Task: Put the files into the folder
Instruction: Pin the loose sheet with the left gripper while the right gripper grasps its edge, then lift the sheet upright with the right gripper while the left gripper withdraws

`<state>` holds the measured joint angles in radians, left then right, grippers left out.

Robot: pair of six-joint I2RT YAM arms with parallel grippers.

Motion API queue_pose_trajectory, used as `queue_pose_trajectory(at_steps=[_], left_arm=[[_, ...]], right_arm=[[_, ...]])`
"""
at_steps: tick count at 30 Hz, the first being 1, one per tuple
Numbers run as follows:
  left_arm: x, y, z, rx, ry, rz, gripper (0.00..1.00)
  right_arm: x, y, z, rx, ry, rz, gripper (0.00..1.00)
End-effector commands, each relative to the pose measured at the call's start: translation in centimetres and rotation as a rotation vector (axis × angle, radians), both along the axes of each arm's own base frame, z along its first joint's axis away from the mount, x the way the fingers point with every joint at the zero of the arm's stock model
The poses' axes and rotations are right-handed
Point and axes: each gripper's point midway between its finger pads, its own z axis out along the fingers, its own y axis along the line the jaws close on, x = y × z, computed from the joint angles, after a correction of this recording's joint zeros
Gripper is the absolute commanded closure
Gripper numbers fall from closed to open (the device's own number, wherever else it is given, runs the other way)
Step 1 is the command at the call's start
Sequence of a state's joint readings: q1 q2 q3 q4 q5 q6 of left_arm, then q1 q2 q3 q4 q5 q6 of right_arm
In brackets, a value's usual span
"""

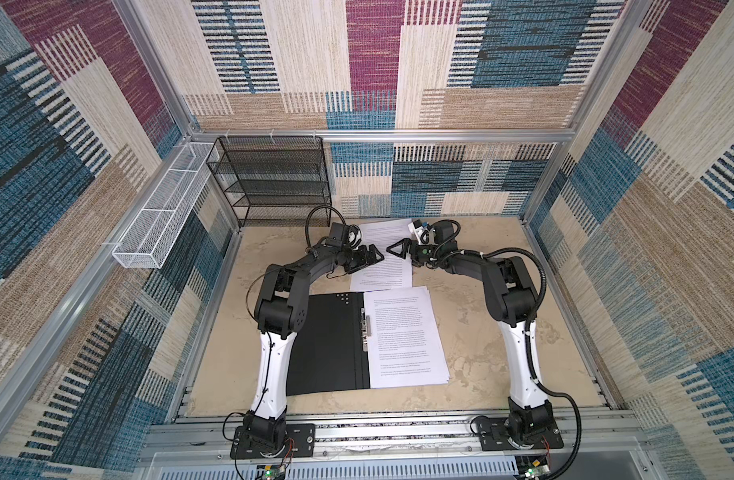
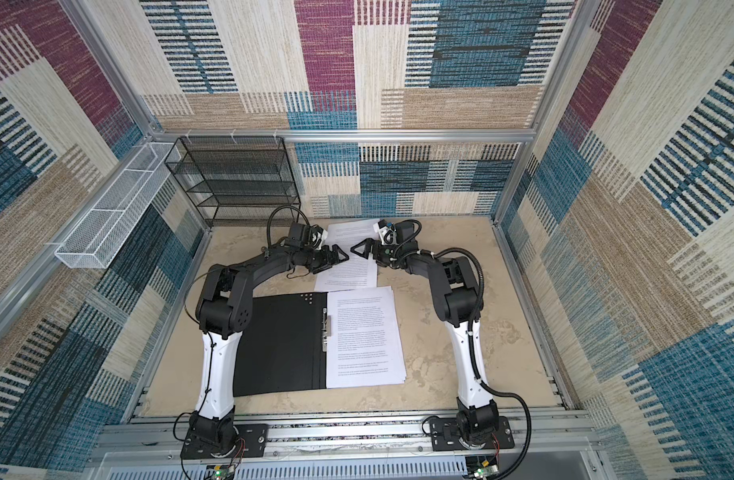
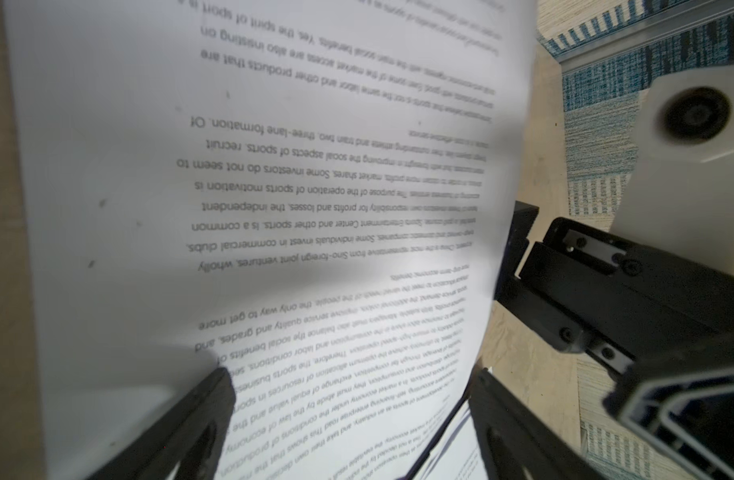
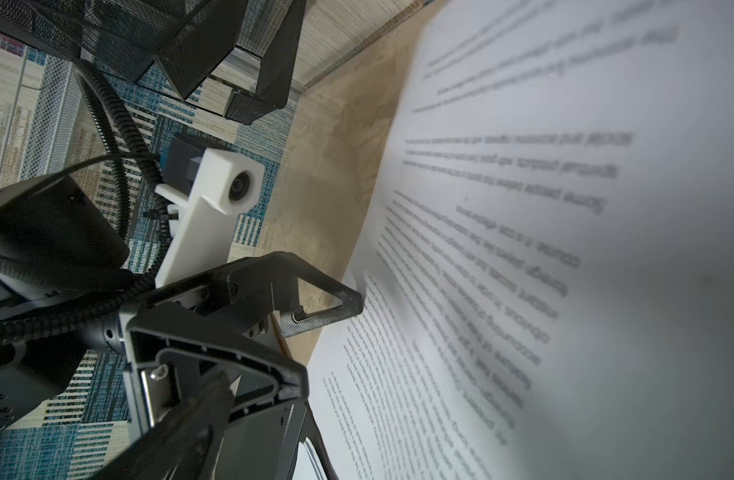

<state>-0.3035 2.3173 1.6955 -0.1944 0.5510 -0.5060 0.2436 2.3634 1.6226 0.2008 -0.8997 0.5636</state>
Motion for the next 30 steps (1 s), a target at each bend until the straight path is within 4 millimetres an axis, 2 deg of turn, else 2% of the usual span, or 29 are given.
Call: queue_pose_trajectory(at_steps=[1, 4, 5, 8, 16, 17, 19, 30], left_arm=[[-4.8, 3.2, -6.1, 0.169, 0.293, 0.077, 0.08], [-4.6, 3.3, -6.1, 0.168, 0.293, 0.083, 0.08], [-4.6, 3.4, -6.1, 0.169, 0.295, 0.085, 0.08], [-4.5, 3.4, -6.2, 0.166, 0.299, 0.088, 0.08], [-4.4, 3.5, -5.8, 0.16, 0.296, 0.092, 0.08], [-4.4, 3.4, -5.8, 0.16, 0.295, 0.09, 0.08], [-4.5, 3.4, -5.9, 0.161, 0.298, 0.091, 0.09], [-4.5, 3.5, -6.1, 0.154, 0.305, 0.096, 0.09]], right_arm=[[-0.3, 0.4, 1.6, 0.036, -0.089, 0.054, 0.01], [-0.5, 0.3, 2.0, 0.035, -0.102, 0.061, 0.04], [-1.0, 0.2, 1.0, 0.029, -0.074, 0.059, 0.06], [-0.9, 0.0, 0.2, 0.02, -0.044, 0.049, 0.17], [-0.2, -0.9, -2.6, -0.047, 0.033, -0.03, 0.35], [0.5, -0.9, -2.1, -0.054, 0.022, -0.041, 0.38], [0.7, -1.2, -2.4, -0.063, 0.033, -0.061, 0.43], [0.8, -1.3, -3.0, -0.031, 0.077, -0.09, 0.66]])
